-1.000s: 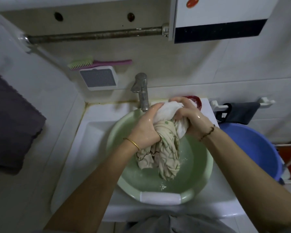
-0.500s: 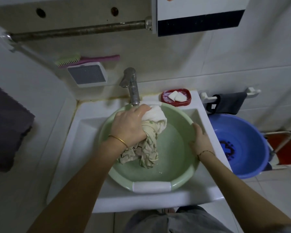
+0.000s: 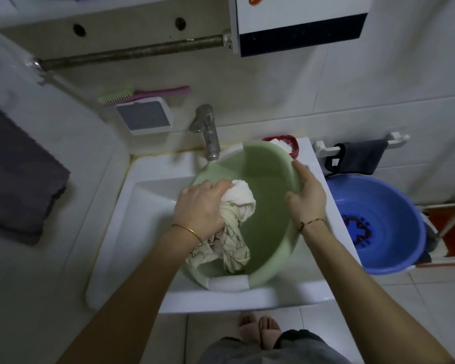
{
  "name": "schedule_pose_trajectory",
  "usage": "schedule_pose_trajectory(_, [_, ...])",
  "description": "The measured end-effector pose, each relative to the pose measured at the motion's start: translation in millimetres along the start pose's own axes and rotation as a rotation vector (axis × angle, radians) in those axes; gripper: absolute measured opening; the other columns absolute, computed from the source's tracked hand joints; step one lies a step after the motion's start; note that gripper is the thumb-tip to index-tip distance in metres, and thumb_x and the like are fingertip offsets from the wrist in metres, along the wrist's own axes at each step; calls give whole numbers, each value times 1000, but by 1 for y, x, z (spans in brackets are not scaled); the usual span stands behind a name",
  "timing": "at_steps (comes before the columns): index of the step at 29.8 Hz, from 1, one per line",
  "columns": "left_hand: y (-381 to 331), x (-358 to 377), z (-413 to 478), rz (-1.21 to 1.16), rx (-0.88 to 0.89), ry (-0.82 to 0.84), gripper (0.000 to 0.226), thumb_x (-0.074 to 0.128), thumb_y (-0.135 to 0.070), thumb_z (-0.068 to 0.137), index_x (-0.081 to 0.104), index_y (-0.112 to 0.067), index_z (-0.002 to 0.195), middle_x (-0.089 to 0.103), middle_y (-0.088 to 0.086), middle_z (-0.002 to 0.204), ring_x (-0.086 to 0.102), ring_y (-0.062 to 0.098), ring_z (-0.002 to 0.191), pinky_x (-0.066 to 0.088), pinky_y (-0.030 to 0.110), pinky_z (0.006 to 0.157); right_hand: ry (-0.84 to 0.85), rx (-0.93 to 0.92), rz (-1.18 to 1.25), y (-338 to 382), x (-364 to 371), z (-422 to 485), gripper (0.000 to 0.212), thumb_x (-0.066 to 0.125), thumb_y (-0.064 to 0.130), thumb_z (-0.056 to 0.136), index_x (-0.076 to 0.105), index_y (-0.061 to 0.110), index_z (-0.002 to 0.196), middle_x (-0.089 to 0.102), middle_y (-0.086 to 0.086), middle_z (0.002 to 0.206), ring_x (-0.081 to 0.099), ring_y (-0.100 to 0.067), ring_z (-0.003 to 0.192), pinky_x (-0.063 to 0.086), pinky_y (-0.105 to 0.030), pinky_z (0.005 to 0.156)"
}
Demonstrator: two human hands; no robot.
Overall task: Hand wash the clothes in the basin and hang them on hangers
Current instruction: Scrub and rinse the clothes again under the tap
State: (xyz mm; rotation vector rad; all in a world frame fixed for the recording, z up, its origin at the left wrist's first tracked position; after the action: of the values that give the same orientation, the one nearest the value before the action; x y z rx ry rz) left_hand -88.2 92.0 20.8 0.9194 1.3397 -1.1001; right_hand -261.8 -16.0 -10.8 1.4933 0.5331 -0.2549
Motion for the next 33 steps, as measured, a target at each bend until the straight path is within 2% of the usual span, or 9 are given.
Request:
schedule_pose_trajectory(3, [0, -2, -2, 10, -7, 1, 57, 61, -27, 75, 44, -36, 130, 59, 0, 114, 57, 26, 105, 39, 33, 88, 7, -28, -30, 12, -6, -1, 71, 49, -11, 77, 43, 16, 142, 56, -5, 131, 53, -14, 109, 27, -2, 82])
schedule_pose_trajectory(6, [1, -7, -4, 15, 8, -24, 58, 61, -26, 75, 43, -35, 130, 59, 0, 117, 56, 26, 106, 40, 33, 89, 3, -54, -89, 21, -8, -3, 70, 49, -8, 77, 43, 19, 142, 55, -8, 129, 55, -21, 113, 30, -9, 86])
schedule_pose_trajectory(9, [0, -13, -4, 7, 13, -45, 56, 60, -27, 79, 43, -35, 131, 58, 3, 110, 56, 28, 102, 40, 32, 82, -8, -92, -161, 32, -11, -2, 71, 50, -4, 76, 42, 24, 141, 57, -13, 122, 57, -28, 107, 41, -23, 89])
schedule_pose_trajectory(11, [0, -17, -3, -12, 19, -45, 56, 59, -25, 79, 43, -35, 132, 57, 4, 109, 55, 28, 102, 41, 32, 79, -16, -109, -204, 39, -16, -1, 72, 50, -3, 76, 41, 25, 142, 57, -13, 121, 56, -28, 108, 42, -28, 91])
schedule_pose_trajectory(14, [0, -22, -2, -51, 38, -52, 58, 59, -22, 77, 43, -35, 132, 56, 4, 112, 54, 28, 106, 43, 34, 80, -37, -144, -246, 49, -23, -3, 73, 51, -4, 76, 41, 22, 143, 56, -12, 126, 53, -27, 115, 39, -25, 94])
schedule_pose_trajectory(22, [9, -33, 9, -74, 117, -114, 54, 59, -25, 80, 41, -37, 130, 55, 1, 116, 53, 26, 107, 42, 32, 74, -52, -183, -291, 74, -18, -15, 68, 49, -4, 81, 40, 24, 143, 51, -13, 126, 52, -29, 111, 40, -28, 86])
schedule_pose_trajectory(28, [19, -38, 12, -92, 124, -129, 55, 59, -23, 80, 41, -39, 130, 56, 1, 111, 54, 26, 104, 45, 34, 74, -59, -245, -324, 93, -11, -20, 50, 52, 11, 92, 44, 24, 140, 51, -13, 124, 50, -29, 112, 39, -30, 83])
schedule_pose_trajectory(33, [23, -43, 13, -89, 136, -143, 58, 58, -20, 80, 41, -38, 132, 55, 1, 109, 54, 26, 103, 43, 32, 72, -61, -324, -384, 108, -4, -28, 43, 51, 20, 95, 47, 24, 138, 54, -12, 116, 55, -32, 101, 43, -35, 80])
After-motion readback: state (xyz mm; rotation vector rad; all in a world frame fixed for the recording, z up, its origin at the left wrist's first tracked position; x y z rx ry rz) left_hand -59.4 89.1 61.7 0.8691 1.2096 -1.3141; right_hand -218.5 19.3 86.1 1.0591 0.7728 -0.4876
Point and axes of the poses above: each hand's wrist, its own z-axis towards the middle knuckle, its own x-axis out of the palm, y = z × x, the point moved 1 cm from there along z, towards the middle knuckle
